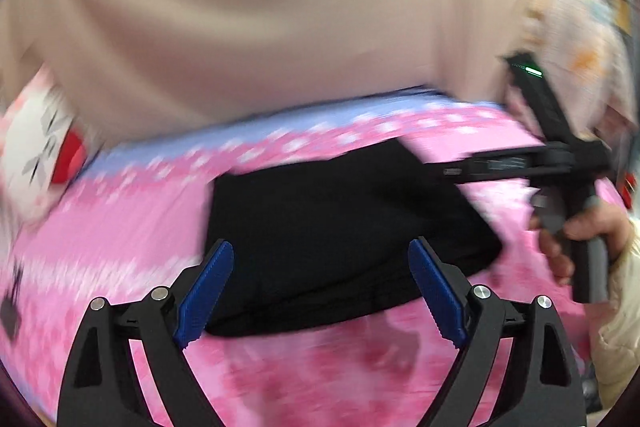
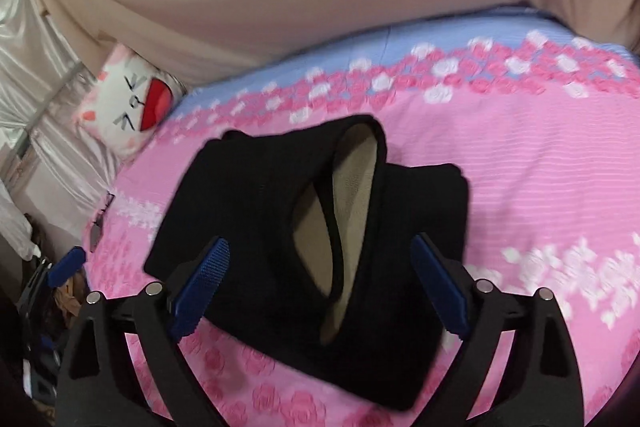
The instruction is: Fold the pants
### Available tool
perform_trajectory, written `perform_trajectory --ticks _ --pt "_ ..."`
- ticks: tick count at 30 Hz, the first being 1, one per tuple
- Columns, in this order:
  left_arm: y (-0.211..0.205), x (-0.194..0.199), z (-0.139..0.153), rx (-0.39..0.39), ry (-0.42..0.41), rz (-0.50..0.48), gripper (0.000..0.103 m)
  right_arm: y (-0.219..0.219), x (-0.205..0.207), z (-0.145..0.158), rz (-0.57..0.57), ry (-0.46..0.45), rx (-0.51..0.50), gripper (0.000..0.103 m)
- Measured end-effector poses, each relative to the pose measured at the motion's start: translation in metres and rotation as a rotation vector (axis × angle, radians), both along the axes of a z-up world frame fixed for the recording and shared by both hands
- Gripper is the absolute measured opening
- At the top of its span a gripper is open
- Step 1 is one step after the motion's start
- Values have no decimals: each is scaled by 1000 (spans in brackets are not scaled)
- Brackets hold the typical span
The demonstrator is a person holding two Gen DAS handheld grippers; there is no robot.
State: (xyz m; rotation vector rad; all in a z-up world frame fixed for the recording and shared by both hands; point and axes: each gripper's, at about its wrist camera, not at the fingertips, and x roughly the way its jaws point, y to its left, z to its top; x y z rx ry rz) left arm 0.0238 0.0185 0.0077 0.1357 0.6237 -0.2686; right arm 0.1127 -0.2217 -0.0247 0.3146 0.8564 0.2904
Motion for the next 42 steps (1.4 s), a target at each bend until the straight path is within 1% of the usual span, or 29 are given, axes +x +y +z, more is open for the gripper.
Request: perform_trajectory --ticks 1,3,5,6,8,9,10,11,13,16,17,18,19,20,21,22,23,25,26,28,30,33,35,36,38,39,40,41,42 --pt "12 8 -2 -8 23 40 87 4 3 -1 -10 0 -19 79" --pt "36 21 -5 -36 48 118 87 17 9 2 16 -30 -53 71" --pt "53 30 -5 -46 51 173 87 27 20 3 56 -30 -41 71" --pt "59 36 -6 -51 51 193 87 33 30 -2 66 -7 -49 69" --pt "66 48 -10 -38 55 230 87 41 44 -14 81 35 -62 51" --pt "69 57 -14 -7 63 271 87 45 50 -22 83 64 -71 37" --pt "72 63 -17 14 72 298 87 48 53 -30 86 78 -67 27" --pt "74 73 -22 34 92 321 87 50 52 -29 86 74 -58 26" --pt "78 81 -27 37 129 337 87 47 38 -8 62 16 -51 22" --pt "83 92 -32 16 158 332 87 36 5 33 22 -96 -80 22" --pt "82 91 -33 19 157 332 87 32 -2 38 8 -104 -95 22" --pt "78 92 -37 32 154 328 87 29 -6 36 -10 -99 -120 22" --pt "74 94 -41 53 157 324 87 25 -5 22 -35 -64 -150 23" --pt "69 97 -47 70 163 323 87 20 -1 4 -54 -13 -154 23" --pt "64 101 -55 80 170 314 87 13 8 -25 -69 58 -134 27" --pt "61 105 -61 86 181 312 87 8 9 -36 -74 50 -89 28" --pt "59 107 -65 96 187 322 87 3 6 -35 -77 22 -55 28" --pt "60 108 -66 116 179 345 87 -2 0 -23 -75 29 1 38" --pt "62 107 -64 121 177 351 87 -4 -4 -17 -76 18 10 39" --pt "70 105 -58 108 172 354 87 -10 -14 -7 -94 -11 -26 49" --pt "78 104 -54 83 182 360 87 -21 -17 -2 -123 -16 -32 52" --pt "82 104 -49 54 190 355 87 -32 -1 -3 -118 11 32 53" --pt "77 103 -45 60 177 349 87 -33 18 -7 -107 26 42 68" --pt "72 104 -44 63 173 343 87 -34 28 -9 -106 30 44 83" --pt "63 103 -41 69 170 321 87 -33 54 -18 -113 45 4 85" --pt "58 102 -40 75 166 311 87 -27 64 -23 -94 56 -9 75" --pt "54 102 -40 83 165 299 87 -21 73 -29 -55 64 3 52" --pt "51 103 -41 91 165 290 87 -17 77 -33 -36 79 14 46" --pt "46 105 -42 109 164 282 87 -13 78 -34 -27 82 20 32"
